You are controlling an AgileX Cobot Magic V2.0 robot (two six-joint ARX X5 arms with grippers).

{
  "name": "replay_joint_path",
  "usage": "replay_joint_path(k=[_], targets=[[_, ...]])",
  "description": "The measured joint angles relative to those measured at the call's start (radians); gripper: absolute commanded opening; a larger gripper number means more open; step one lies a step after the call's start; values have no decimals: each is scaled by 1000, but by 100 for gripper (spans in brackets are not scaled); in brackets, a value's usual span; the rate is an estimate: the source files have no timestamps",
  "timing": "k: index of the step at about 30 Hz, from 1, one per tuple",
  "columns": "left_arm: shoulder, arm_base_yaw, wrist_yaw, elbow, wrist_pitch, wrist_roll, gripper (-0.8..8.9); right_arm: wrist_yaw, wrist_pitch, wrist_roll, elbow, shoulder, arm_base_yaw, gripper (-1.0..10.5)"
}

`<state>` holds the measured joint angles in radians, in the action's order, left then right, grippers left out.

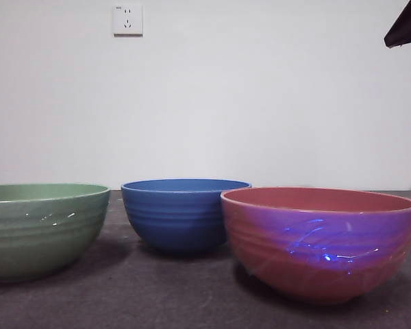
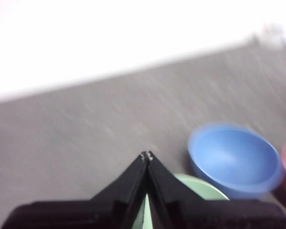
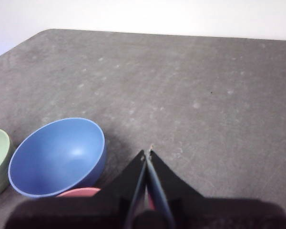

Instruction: Pick up the green bowl on the top,put the green bowl on the left,pick up the red bowl in the middle,put the red bowl on the right

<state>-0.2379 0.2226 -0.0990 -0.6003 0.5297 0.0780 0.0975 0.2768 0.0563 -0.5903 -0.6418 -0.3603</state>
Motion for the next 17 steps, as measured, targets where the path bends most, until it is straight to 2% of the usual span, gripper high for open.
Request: replay_joint_path(k=[5,8,14,17], targets=[[179,-166,18,138,-64,17,-4,0,4,0,0,0,0,3],[231,-227,18,266,-128,18,-4,0,7,0,0,0,0,2],[232,-254,18,503,-311,-1,-4,0,7,0,0,0,0,3],[232,-254,17,570,-327,-27,-4,0,7,0,0,0,0,2]])
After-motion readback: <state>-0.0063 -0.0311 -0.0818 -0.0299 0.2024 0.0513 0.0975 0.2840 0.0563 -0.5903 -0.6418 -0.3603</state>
